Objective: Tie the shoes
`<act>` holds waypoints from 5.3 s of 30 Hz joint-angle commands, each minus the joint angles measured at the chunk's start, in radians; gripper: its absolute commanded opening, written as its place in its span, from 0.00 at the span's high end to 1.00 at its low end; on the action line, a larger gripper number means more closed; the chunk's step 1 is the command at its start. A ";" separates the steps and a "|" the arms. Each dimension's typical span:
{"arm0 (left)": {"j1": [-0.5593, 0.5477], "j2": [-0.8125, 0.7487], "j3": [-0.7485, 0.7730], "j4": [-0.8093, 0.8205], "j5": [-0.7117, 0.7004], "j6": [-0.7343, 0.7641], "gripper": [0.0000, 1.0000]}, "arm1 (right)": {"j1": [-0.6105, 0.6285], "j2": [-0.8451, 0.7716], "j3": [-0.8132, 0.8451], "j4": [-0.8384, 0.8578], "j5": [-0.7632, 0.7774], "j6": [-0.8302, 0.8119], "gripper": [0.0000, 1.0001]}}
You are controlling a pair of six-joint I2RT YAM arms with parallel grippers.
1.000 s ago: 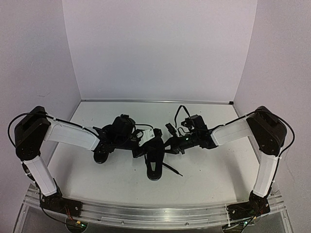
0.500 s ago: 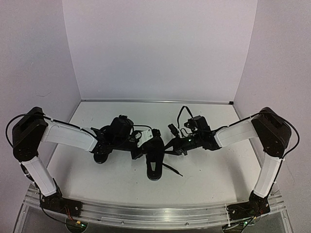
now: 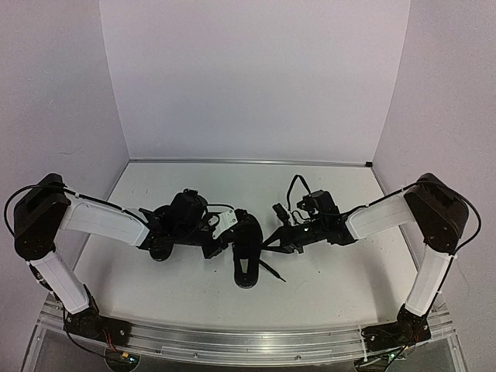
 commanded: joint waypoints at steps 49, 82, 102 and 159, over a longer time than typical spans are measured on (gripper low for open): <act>0.012 0.034 0.043 -0.002 -0.018 0.015 1.00 | -0.026 0.131 0.127 0.119 -0.130 0.099 0.68; 0.012 0.017 0.037 0.002 -0.031 0.010 1.00 | -0.027 0.099 0.101 0.140 -0.117 0.115 1.00; 0.035 0.063 0.046 -0.049 -0.236 -0.098 1.00 | -0.071 -0.006 -0.085 0.077 -0.007 0.061 1.00; 0.002 -0.027 0.103 -0.164 0.081 0.035 0.47 | -0.093 -0.024 -0.020 -0.091 -0.044 -0.053 0.62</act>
